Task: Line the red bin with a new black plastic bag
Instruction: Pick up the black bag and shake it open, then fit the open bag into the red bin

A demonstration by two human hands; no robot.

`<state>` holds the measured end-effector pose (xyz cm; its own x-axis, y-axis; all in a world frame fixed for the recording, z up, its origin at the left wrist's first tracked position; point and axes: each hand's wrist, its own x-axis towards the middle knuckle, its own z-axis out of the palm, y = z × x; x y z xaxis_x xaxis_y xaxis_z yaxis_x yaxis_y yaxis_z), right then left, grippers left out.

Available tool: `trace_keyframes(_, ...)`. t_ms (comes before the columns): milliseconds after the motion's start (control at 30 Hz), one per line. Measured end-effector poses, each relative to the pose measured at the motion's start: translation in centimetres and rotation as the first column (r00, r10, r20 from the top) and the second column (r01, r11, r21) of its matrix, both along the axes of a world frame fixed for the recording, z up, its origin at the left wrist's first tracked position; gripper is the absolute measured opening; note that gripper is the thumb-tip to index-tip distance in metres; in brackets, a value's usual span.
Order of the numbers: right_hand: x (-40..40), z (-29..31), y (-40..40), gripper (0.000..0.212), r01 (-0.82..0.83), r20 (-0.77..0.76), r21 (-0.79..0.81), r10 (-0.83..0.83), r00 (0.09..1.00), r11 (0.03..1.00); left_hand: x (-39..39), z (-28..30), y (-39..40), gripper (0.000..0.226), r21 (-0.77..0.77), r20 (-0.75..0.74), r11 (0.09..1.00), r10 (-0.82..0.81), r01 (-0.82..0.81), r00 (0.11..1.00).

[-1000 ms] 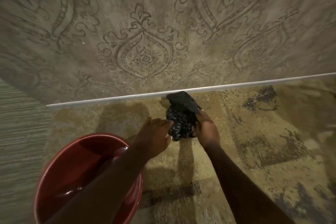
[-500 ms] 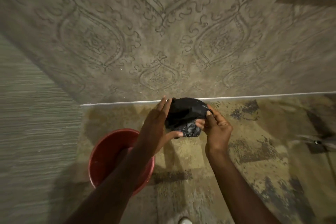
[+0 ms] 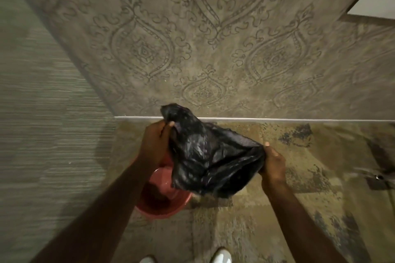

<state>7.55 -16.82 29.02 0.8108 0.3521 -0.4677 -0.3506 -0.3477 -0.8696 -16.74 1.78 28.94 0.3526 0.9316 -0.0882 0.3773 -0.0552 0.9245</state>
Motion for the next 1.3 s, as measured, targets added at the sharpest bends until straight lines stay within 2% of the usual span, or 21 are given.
trace_keyframes(100,1.8,-0.9,0.3,0.030,0.099,-0.142,-0.060,-0.107,0.984,0.993,-2.6,0.1,2.0,0.027,-0.092,0.104,0.976,0.208,-0.198,0.973)
trace_keyframes(267,0.8,-1.9,1.5,0.019,0.109,-0.192,-0.053,-0.117,0.974,0.993,-5.6,0.0,2.3,0.021,-0.157,0.101,0.919,0.380,-0.362,0.920)
trace_keyframes(333,-0.4,-2.0,1.9,0.015,0.072,-0.201,-0.017,-0.074,0.977,0.997,-6.6,-0.2,2.3,0.032,-0.220,0.132,0.862,0.490,-0.457,0.861)
trace_keyframes(367,-1.2,-2.1,2.0,0.022,0.055,-0.200,-0.004,-0.055,0.978,0.998,-7.2,-0.3,2.2,0.037,-0.240,0.142,0.840,0.527,-0.487,0.838)
trace_keyframes(433,-3.2,-2.1,1.8,0.034,0.032,-0.098,-0.031,-0.035,0.995,0.999,-8.2,-0.4,2.2,0.040,-0.262,0.151,0.818,0.559,-0.513,0.815)
trace_keyframes(467,-4.7,-1.8,1.8,0.034,0.008,0.051,-0.053,-0.005,0.999,0.999,-8.8,-0.4,2.1,0.036,-0.255,0.149,0.817,0.561,-0.517,0.814)
trace_keyframes(533,-8.3,-1.0,1.7,0.031,-0.148,0.387,-0.008,0.139,0.911,0.989,-9.4,-0.4,1.8,0.026,-0.225,0.125,0.827,0.549,-0.516,0.826)
trace_keyframes(600,-12.8,-0.4,2.3,0.048,-0.438,0.525,0.020,0.363,0.770,0.899,-10.1,-1.0,1.7,0.028,-0.242,0.097,0.812,0.564,-0.531,0.820)
trace_keyframes(667,-17.2,-1.2,2.9,0.075,-0.688,0.529,-0.103,0.625,0.574,0.718,-10.6,-1.6,1.8,0.035,-0.290,0.068,0.775,0.602,-0.561,0.796)
trace_keyframes(700,-19.3,-2.2,3.3,0.084,-0.748,0.519,-0.214,0.722,0.457,0.628,-11.0,-1.9,2.1,0.035,-0.319,0.057,0.763,0.608,-0.562,0.792)
trace_keyframes(733,-21.2,-3.3,3.5,0.087,-0.768,0.482,-0.308,0.788,0.383,0.562,-11.5,-2.0,2.3,0.034,-0.349,0.045,0.757,0.602,-0.552,0.797)
trace_keyframes(767,-22.5,-4.5,3.9,0.082,-0.765,0.427,-0.379,0.832,0.354,0.520,-12.0,-2.1,2.5,0.036,-0.376,0.030,0.752,0.594,-0.541,0.804)
trace_keyframes(800,-23.2,-5.6,4.5,0.067,-0.761,0.374,-0.423,0.859,0.349,0.493,-12.5,-2.2,2.7,0.041,-0.397,0.015,0.750,0.582,-0.530,0.813)
trace_keyframes(867,-23.8,-6.9,5.6,0.020,-0.779,0.317,-0.380,0.861,0.398,0.499,-14.1,-2.2,3.0,0.047,-0.398,-0.014,0.758,0.558,-0.517,0.830)
trace_keyframes(900,-23.7,-7.0,6.0,0.010,-0.807,0.266,-0.267,0.845,0.464,0.527,-15.1,-2.1,3.1,0.046,-0.379,-0.022,0.772,0.544,-0.511,0.839)
trace_keyframes(967,-23.2,-7.5,6.3,0.033,-0.790,0.156,-0.032,0.783,0.601,0.613,-17.3,-2.1,3.4,0.045,-0.362,-0.028,0.788,0.524,-0.497,0.851)
trace_keyframes(1033,-21.9,-7.3,6.0,0.028,-0.737,0.069,0.086,0.734,0.676,0.670,-19.8,-2.5,3.7,0.045,-0.385,-0.004,0.791,0.514,-0.476,0.857)
trace_keyframes(1067,-20.9,-7.1,5.6,0.020,-0.699,0.037,0.114,0.700,0.713,0.706,-20.8,-2.7,3.8,0.044,-0.385,0.007,0.801,0.499,-0.458,0.867)
trace_keyframes(1133,-18.6,-7.1,5.0,0.020,-0.576,-0.031,0.132,0.584,0.811,0.807,-22.4,-2.9,3.9,0.040,-0.373,0.025,0.843,0.426,-0.388,0.904)
trace_keyframes(1233,-14.9,-7.7,5.3,0.011,-0.250,-0.097,0.099,0.259,0.961,0.963,-24.3,-2.9,4.0,0.025,-0.452,0.030,0.886,0.129,-0.102,0.991)
trace_keyframes(1300,-12.8,-7.9,6.0,0.014,-0.075,-0.123,0.035,0.079,0.989,0.997,-25.7,-3.0,3.9,0.021,-0.536,-0.028,0.839,-0.134,0.099,0.991)
